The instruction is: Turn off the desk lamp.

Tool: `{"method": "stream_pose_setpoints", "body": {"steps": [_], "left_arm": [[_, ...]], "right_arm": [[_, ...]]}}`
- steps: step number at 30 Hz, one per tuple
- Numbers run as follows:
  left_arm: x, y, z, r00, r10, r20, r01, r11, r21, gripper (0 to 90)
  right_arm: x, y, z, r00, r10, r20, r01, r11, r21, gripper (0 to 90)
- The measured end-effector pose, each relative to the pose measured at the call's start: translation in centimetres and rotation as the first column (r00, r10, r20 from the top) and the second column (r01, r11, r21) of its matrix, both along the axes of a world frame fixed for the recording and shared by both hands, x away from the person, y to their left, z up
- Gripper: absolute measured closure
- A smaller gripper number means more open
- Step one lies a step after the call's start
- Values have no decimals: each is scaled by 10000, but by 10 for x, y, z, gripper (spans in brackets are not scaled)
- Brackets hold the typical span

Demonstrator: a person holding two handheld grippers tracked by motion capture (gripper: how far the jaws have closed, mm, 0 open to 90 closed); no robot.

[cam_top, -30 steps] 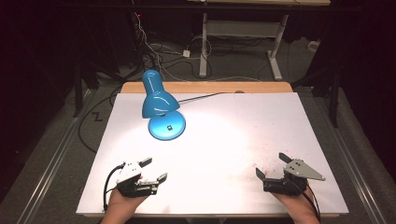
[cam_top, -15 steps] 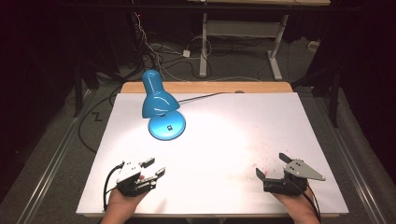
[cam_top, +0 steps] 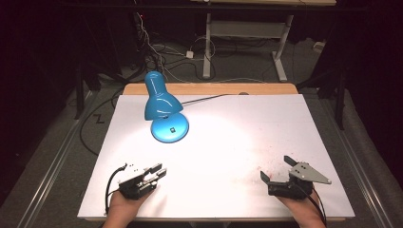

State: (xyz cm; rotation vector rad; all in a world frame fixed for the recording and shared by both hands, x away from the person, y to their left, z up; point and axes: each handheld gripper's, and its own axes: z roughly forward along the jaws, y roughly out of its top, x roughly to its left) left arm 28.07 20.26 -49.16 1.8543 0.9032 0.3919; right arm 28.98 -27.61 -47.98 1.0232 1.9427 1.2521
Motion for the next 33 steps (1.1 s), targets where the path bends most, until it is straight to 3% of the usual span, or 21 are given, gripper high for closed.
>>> {"method": "stream_pose_setpoints", "body": {"steps": [8, 14, 30, 31, 33], "left_arm": [[1, 1, 0, 9997, -201, -120, 201, 9998, 5, 808], [1, 0, 0, 9995, -267, -190, 267, 9996, 10, 844], [6, 6, -1, 9994, 4, -341, -9, 9999, -134, 879], [8, 7, -2, 9978, 203, -637, -207, 9998, -45, 879], [9, 8, -2, 9975, 283, -654, -287, 9996, -50, 879]], "right_arm": [[0, 0, 0, 10000, -9, 21, 9, 10000, 8, 2], [0, 0, 1, 10000, -24, 39, 24, 10000, 21, 2], [0, 0, 1, 10000, 37, 57, -37, 10000, -27, 2], [0, 0, 1, 10000, 53, 56, -52, 10000, -28, 2], [-1, 1, 1, 10000, 57, 53, -57, 10000, -24, 2]]}}
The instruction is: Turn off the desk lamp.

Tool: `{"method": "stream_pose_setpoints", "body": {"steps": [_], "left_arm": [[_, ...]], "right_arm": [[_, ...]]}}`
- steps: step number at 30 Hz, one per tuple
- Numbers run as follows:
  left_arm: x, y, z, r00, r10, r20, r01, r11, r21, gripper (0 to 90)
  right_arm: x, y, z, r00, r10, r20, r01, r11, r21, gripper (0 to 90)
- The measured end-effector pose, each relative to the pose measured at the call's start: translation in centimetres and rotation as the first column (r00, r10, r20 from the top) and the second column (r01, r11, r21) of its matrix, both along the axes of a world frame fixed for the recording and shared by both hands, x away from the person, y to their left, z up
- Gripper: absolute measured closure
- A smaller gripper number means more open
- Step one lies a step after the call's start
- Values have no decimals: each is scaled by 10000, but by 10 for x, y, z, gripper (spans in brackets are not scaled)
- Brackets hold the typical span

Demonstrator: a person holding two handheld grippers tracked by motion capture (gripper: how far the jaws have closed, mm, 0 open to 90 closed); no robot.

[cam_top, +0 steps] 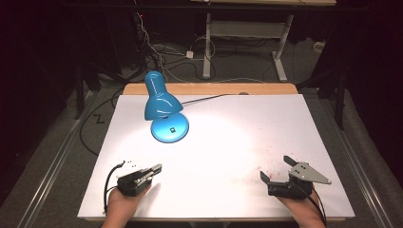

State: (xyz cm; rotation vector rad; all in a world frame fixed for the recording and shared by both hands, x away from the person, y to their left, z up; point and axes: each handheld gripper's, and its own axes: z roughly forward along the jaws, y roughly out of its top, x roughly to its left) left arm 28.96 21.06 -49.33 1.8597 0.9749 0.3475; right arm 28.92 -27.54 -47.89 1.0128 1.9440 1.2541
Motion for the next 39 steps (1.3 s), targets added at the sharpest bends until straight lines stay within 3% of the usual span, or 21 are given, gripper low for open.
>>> {"method": "stream_pose_setpoints", "body": {"steps": [6, 9, 18, 22, 35, 39], "left_arm": [[3, 3, 7, 9992, 231, 319, -226, 9996, -186, 879], [6, 4, 9, 9991, 316, 274, -310, 9993, -200, 878], [27, 10, 17, 9952, 717, 660, -710, 9974, -125, 878], [37, 12, 18, 9942, 856, 655, -848, 9963, -162, 879], [64, 10, 7, 9887, 1416, 491, -1367, 9864, -910, 878], [74, 4, 3, 9861, 1566, 557, -1520, 9852, -796, 878]], "right_arm": [[-1, -2, 0, 10000, -54, -21, 55, 10000, 56, 2], [-1, -3, 0, 10000, -56, -20, 56, 10000, 81, 2], [-1, -1, 0, 10000, -27, -13, 28, 10000, 86, 2], [-1, -1, 0, 10000, -43, -19, 43, 10000, 88, 2], [-1, -3, 1, 10000, -97, 4, 97, 9998, 153, 3], [-1, -3, 1, 10000, -78, 47, 77, 9999, 123, 3]]}}
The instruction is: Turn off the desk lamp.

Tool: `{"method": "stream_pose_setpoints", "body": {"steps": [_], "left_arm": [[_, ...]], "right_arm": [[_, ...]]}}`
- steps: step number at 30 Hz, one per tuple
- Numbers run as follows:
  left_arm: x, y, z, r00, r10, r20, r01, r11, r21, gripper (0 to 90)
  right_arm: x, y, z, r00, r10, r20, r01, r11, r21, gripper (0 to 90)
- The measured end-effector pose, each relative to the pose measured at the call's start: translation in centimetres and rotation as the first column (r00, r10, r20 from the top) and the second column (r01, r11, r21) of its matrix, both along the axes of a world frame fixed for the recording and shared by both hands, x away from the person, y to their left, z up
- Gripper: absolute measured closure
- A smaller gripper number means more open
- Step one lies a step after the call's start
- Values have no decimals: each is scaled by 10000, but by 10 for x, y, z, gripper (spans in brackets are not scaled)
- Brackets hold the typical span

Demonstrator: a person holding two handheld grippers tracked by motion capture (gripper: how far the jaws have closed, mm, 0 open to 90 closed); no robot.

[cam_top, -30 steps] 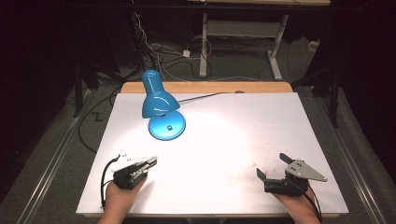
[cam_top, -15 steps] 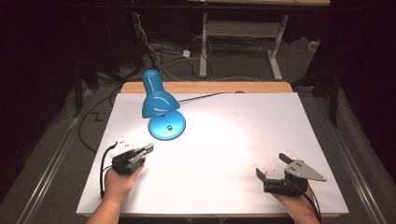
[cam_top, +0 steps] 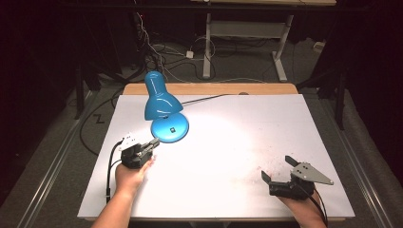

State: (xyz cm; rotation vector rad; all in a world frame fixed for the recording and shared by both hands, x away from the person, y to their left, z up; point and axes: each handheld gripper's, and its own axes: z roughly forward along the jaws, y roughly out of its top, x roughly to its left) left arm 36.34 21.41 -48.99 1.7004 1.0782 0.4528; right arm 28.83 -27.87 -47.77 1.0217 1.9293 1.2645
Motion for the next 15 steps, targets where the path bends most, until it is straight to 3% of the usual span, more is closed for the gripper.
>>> {"method": "stream_pose_setpoints", "body": {"steps": [6, 7, 10, 11, 15], "left_arm": [[16, -16, 2, 9998, -94, 158, 84, 9979, 645, 878], [20, -22, 3, 9994, -122, 336, 88, 9951, 985, 878], [24, -26, 3, 9992, -50, 384, 5, 9934, 1146, 879], [27, -29, 3, 9986, 27, 525, -99, 9905, 1375, 879], [31, -35, 1, 9973, 173, 717, -279, 9884, 1494, 879]], "right_arm": [[-1, 0, 1, 10000, -30, -24, 30, 10000, 88, 3], [-1, -1, 1, 10000, -41, -10, 41, 9999, 94, 3], [-1, -1, 1, 10000, -52, 15, 52, 9999, 100, 3], [-1, -1, 1, 10000, -49, 16, 48, 9999, 103, 3], [-1, -1, 1, 10000, -22, 8, 22, 9999, 98, 3]]}}
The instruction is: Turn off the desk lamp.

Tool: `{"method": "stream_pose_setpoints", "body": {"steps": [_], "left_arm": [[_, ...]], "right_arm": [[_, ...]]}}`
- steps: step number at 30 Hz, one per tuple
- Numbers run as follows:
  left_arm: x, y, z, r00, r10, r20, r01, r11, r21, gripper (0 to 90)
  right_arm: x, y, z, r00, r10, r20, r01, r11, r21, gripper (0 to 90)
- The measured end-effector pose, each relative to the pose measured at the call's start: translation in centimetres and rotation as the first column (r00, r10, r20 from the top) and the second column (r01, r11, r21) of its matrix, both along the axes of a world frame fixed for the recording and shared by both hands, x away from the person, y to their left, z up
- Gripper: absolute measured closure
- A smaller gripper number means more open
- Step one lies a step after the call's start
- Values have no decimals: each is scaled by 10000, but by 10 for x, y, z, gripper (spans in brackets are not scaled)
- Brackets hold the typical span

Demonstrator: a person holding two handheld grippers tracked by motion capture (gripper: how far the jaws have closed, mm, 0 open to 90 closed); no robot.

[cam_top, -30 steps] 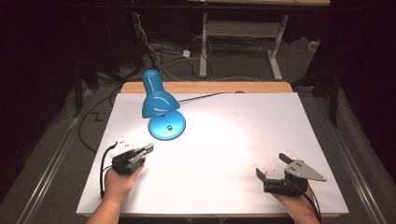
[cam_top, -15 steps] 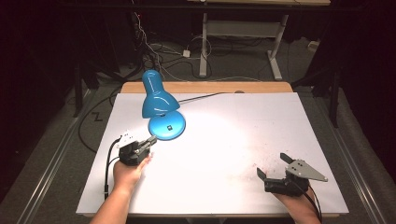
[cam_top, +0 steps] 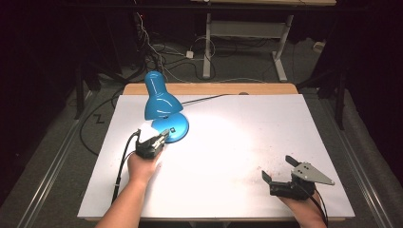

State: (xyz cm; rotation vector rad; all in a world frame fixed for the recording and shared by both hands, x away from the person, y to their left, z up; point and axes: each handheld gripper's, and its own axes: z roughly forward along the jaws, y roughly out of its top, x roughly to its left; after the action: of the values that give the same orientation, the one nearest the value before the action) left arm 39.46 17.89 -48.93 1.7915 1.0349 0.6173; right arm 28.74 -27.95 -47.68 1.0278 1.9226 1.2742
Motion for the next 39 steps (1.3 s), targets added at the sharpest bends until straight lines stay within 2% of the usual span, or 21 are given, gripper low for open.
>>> {"method": "stream_pose_setpoints", "body": {"steps": [7, 13, 18, 24, 30, 39], "left_arm": [[7, -2, -1, 9998, 176, -134, -175, 9998, 83, 879], [14, -5, -1, 9987, 286, -417, -277, 9994, 212, 879], [17, -9, -1, 9974, 357, -628, -320, 9977, 591, 879], [21, -9, 0, 9959, 462, -776, -414, 9972, 615, 879], [25, -14, 0, 9974, 471, -546, -444, 9977, 509, 879], [29, -18, 0, 9962, 579, -653, -540, 9968, 588, 879]], "right_arm": [[0, 0, 0, 10000, 11, -3, -11, 10000, 13, 3], [-1, 1, 0, 10000, 9, -29, -9, 10000, 36, 3], [-1, 2, 0, 10000, 15, -36, -15, 10000, 45, 3], [0, 3, 0, 10000, 95, 5, -95, 10000, -2, 3], [0, 3, -1, 9999, 110, -41, -110, 9999, 18, 3], [0, 2, -1, 9999, 99, -20, -99, 9999, 35, 3]]}}
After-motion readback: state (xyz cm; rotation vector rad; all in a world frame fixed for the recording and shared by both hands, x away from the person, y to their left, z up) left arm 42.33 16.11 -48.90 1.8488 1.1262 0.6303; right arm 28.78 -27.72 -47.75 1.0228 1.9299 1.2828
